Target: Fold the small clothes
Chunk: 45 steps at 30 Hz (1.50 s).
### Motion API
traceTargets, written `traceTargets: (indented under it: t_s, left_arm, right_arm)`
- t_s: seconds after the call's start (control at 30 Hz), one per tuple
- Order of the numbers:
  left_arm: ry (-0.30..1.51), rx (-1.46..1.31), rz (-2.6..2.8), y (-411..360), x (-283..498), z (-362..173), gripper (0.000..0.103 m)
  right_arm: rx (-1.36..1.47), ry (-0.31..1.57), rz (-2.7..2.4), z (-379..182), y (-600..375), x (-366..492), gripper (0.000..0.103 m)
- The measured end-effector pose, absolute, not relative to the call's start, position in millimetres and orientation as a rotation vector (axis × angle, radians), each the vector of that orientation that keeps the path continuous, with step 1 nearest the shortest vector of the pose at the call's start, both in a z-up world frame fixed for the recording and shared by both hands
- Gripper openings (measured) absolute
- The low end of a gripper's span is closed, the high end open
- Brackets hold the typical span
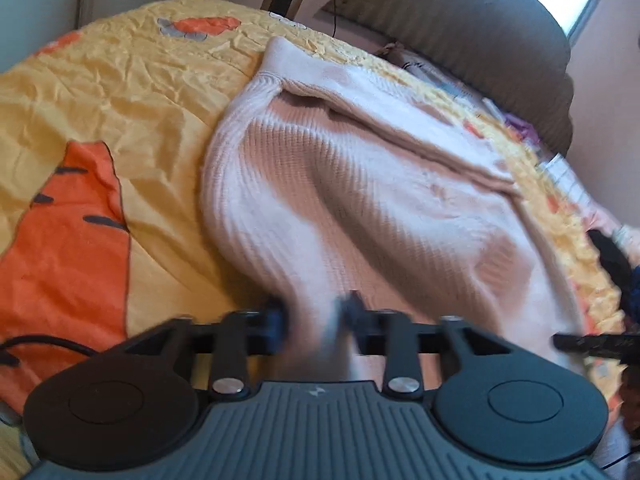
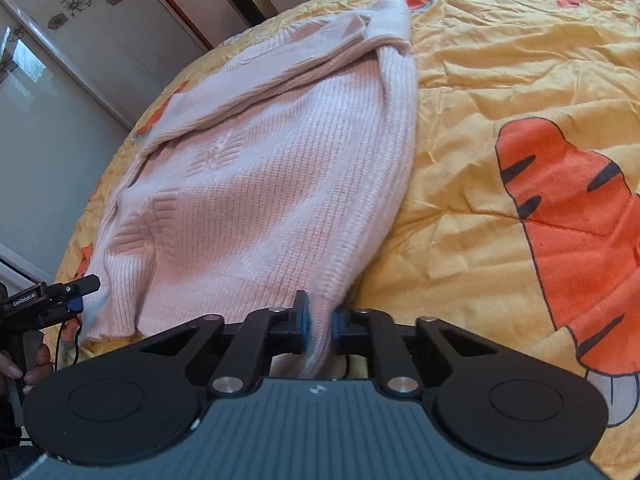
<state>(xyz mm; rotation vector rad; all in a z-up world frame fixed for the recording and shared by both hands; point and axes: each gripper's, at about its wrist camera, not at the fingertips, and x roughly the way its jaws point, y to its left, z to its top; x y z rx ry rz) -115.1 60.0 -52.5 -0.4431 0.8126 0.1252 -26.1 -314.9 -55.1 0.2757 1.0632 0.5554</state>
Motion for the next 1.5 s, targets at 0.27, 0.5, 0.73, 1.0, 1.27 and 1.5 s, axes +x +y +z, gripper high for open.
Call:
traceTargets:
  t_s: [0.27,0.5,0.73,1.0,1.27,1.5]
  left_arm:
    - [0.700,-0.513,0.071,96,-138,12,0.012]
    - [0.849,-0.591,0.145,106,-139,-52,0.012]
    - [0.911,-0.508,0.120,111,-135,-31,0.019]
    - [0.507,-0.445,0.274,128,-102,38,0.101]
    - [0.614,-0.505,0.314,137,39,-3,0.099]
    - [0.725,-0.600,0.283,177,128,-35,0.099]
  right_arm:
    - [0.272,1.024,0.594,-16,-332,-23,0.010]
    - [0.230,1.123,0.509,-45,-361,-14,0.010]
    - [0.304,1.111,0.505,-51,-367,-19,0.022]
    - [0.375,0.859,0.461,11,-379,10,0.064]
    - [0.231,0.872,0.424,-10,-303,143,0.064]
    - [0.326,0.930,0.341,-33,-294,225,0.065]
